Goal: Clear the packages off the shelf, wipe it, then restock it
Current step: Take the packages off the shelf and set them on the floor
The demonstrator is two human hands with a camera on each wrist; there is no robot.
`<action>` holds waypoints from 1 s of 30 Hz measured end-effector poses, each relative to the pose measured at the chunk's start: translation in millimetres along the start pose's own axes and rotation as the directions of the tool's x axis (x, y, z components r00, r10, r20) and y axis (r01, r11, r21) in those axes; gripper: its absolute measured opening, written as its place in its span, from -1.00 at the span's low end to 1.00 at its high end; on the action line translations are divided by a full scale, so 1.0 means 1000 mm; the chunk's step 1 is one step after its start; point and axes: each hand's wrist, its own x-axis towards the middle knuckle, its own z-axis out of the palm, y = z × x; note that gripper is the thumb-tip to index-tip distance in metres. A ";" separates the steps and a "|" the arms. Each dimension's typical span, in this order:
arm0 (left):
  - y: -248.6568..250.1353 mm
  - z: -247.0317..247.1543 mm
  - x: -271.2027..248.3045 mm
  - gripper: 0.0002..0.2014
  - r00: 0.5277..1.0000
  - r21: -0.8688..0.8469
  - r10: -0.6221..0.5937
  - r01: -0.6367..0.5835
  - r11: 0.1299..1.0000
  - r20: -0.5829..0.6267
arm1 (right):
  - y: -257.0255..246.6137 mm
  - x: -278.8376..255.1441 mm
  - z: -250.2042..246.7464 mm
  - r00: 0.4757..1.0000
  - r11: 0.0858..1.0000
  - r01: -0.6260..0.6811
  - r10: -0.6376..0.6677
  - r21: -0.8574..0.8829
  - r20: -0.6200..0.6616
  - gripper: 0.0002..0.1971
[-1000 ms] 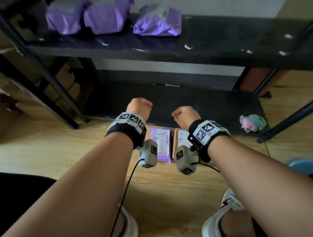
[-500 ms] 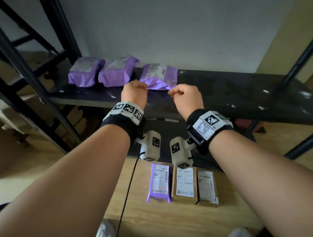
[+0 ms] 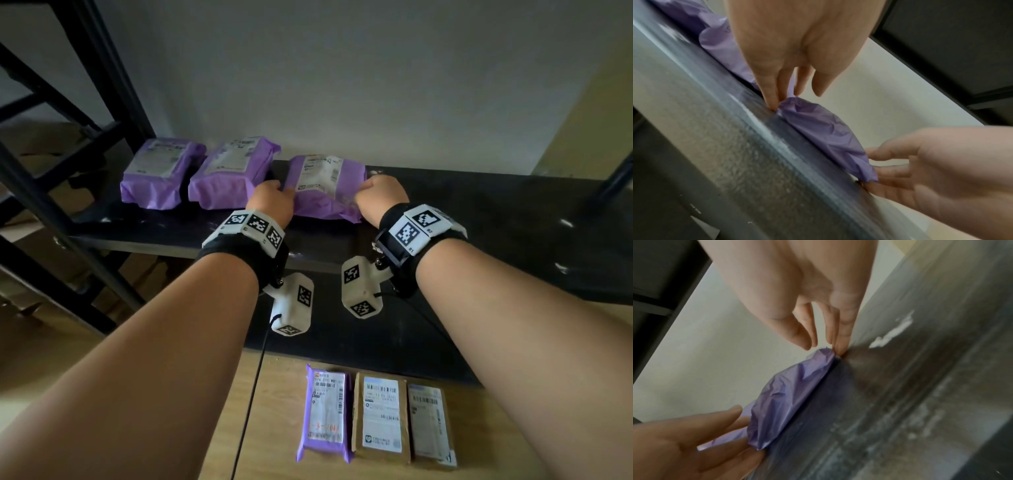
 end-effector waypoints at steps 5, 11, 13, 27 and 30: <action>-0.004 0.000 0.003 -0.59 0.998 -0.096 -0.033 0.028 0.995 -0.051 | 0.000 0.000 0.002 0.999 0.999 0.028 -0.027 0.017 -0.038 -0.65; -0.007 -0.010 -0.010 -0.79 0.995 -0.324 -0.089 0.071 0.943 -0.042 | 0.000 -0.018 0.000 0.981 0.988 0.108 -0.087 0.111 -0.176 -0.63; -0.011 -0.018 -0.018 -0.75 0.996 -0.386 -0.085 0.065 0.920 -0.034 | 0.000 -0.028 -0.001 0.973 0.981 0.149 -0.123 0.123 -0.194 -0.63; -0.077 -0.061 -0.113 -0.50 0.968 -0.629 -0.160 0.249 0.737 0.196 | -0.002 -0.147 0.023 0.960 0.969 0.213 -0.183 0.128 -0.212 -0.39; -0.105 -0.059 -0.128 -0.52 0.960 -0.626 -0.195 0.280 0.728 0.201 | 0.006 -0.172 0.049 0.960 0.967 0.227 -0.202 0.116 -0.194 -0.43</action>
